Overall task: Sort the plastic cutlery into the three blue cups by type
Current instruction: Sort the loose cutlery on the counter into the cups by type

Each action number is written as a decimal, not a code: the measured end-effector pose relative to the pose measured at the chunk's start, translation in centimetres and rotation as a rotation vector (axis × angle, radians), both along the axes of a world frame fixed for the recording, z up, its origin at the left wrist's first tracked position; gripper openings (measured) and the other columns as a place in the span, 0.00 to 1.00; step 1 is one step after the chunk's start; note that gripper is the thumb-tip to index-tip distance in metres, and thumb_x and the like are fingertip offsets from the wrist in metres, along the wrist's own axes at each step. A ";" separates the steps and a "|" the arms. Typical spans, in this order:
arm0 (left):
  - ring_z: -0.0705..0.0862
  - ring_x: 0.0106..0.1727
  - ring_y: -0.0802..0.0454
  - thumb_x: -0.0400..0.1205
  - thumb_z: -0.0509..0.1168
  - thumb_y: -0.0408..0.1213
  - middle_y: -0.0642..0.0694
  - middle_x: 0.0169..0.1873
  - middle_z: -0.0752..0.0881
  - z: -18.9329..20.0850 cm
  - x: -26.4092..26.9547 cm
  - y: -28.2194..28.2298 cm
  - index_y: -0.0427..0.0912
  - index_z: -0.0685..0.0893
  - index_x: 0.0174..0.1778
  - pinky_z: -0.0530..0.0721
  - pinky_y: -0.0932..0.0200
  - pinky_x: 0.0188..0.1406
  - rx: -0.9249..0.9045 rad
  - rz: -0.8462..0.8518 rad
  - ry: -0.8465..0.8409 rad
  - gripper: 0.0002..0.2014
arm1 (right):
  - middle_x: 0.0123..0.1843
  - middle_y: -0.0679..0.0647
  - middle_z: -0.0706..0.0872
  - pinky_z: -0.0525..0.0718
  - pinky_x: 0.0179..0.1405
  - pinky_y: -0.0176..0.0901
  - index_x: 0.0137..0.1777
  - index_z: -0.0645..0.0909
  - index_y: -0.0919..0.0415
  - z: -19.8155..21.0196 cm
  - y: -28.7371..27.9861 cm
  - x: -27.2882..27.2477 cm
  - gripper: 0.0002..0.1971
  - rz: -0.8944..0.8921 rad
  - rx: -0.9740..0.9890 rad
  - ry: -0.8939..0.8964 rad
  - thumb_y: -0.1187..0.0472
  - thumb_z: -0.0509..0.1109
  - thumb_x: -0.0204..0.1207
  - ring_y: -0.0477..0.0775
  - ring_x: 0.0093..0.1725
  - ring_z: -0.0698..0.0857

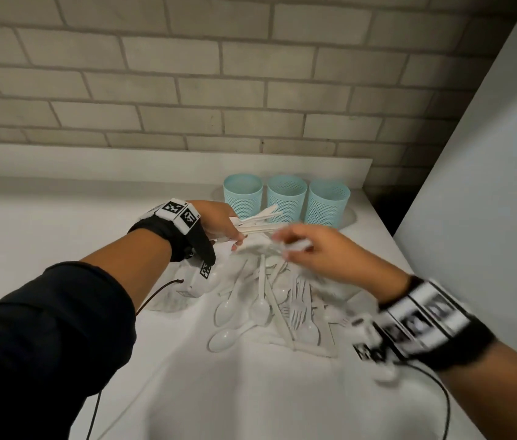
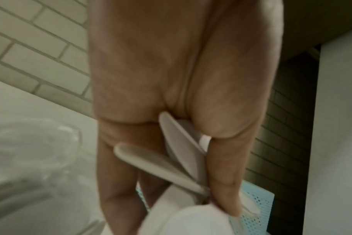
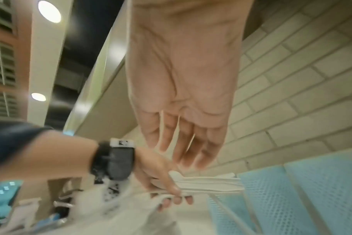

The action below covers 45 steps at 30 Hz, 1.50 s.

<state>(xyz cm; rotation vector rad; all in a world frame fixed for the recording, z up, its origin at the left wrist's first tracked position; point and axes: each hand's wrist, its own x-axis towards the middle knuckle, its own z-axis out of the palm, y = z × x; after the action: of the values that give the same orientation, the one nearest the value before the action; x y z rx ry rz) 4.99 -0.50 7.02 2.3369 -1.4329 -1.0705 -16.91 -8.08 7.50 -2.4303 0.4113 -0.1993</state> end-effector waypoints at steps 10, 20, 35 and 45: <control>0.82 0.41 0.50 0.69 0.73 0.44 0.45 0.37 0.87 0.3 -0.4 0.0 0.32 0.86 0.49 0.79 0.55 0.45 -0.075 0.010 0.126 0.19 | 0.47 0.54 0.83 0.71 0.57 0.49 0.49 0.78 0.55 -1.0 -3.2 9.9 0.12 0.077 -0.485 0.336 0.50 0.73 0.73 0.57 0.53 0.80; 0.88 0.31 0.61 0.75 0.73 0.28 0.45 0.40 0.88 -0.5 0.9 0.3 0.39 0.77 0.65 0.87 0.71 0.35 -0.391 0.462 0.521 0.22 | 0.28 0.51 0.77 0.78 0.28 0.37 0.42 0.76 0.59 -3.3 -5.8 7.4 0.12 -0.084 0.348 0.250 0.54 0.60 0.84 0.49 0.27 0.76; 0.83 0.41 0.53 0.86 0.59 0.40 0.45 0.40 0.85 -4.4 -3.8 -2.2 0.43 0.82 0.44 0.82 0.56 0.47 -0.509 0.637 0.820 0.09 | 0.69 0.68 0.78 0.88 0.45 0.44 0.73 0.69 0.67 -5.7 -3.1 6.6 0.27 -0.120 1.231 0.013 0.48 0.44 0.86 0.63 0.66 0.81; 0.81 0.30 0.54 0.84 0.55 0.30 0.46 0.31 0.82 -4.6 -4.8 -2.3 0.42 0.80 0.39 0.78 0.64 0.27 -0.633 0.716 0.851 0.11 | 0.47 0.65 0.85 0.89 0.32 0.42 0.57 0.80 0.69 -8.1 -3.4 7.9 0.15 -0.316 1.278 -0.283 0.60 0.56 0.85 0.53 0.36 0.90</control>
<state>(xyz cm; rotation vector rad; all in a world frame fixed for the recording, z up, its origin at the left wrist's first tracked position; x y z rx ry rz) 0.15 -2.81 2.43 1.4279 -0.4405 -0.9817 -8.96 -11.48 -0.63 -1.0633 0.5565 -0.2906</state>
